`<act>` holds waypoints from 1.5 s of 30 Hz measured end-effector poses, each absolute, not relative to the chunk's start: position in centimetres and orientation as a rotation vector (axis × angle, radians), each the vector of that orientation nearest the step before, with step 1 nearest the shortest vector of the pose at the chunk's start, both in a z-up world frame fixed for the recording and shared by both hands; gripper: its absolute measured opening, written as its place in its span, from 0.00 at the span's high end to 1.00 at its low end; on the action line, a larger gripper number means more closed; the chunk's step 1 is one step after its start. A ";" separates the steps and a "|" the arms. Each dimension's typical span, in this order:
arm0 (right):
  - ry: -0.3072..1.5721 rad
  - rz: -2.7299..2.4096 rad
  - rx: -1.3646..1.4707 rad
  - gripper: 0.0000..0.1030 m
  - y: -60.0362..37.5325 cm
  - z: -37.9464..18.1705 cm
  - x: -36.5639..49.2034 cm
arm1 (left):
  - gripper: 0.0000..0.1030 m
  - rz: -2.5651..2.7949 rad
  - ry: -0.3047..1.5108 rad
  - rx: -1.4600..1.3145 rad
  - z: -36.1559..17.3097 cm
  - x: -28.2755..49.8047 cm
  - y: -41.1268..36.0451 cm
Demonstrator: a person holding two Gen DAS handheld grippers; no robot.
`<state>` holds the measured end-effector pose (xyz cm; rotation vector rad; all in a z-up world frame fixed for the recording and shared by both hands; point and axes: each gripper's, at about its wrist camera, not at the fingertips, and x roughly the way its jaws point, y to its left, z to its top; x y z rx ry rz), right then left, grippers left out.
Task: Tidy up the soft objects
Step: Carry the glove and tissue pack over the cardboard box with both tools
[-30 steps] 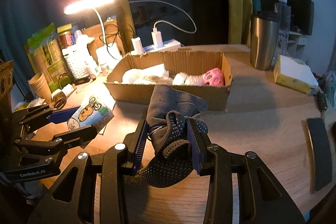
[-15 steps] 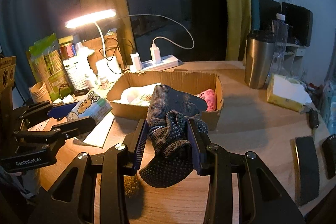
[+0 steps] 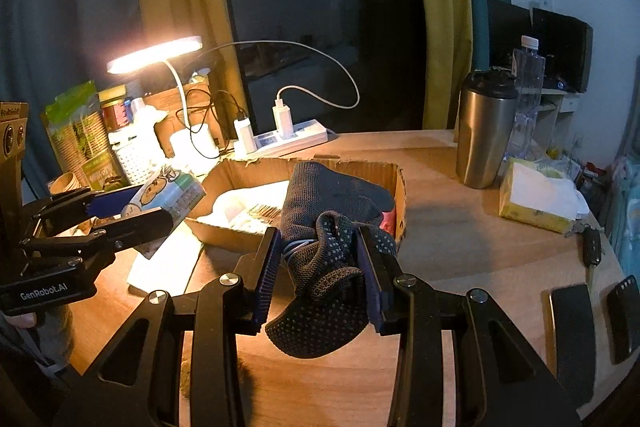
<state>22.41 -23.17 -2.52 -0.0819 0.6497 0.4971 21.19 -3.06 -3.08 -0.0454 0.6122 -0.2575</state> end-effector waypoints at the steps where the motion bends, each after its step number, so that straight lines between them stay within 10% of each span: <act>1: 0.650 0.497 -0.081 0.61 -23.2 -2.5 22.7 | 0.53 -0.254 0.614 -0.049 -3.2 21.6 -2.9; 45: 0.815 0.542 -0.080 0.61 -19.0 -9.2 36.5 | 0.52 -0.251 0.859 -0.162 -12.6 33.8 -1.3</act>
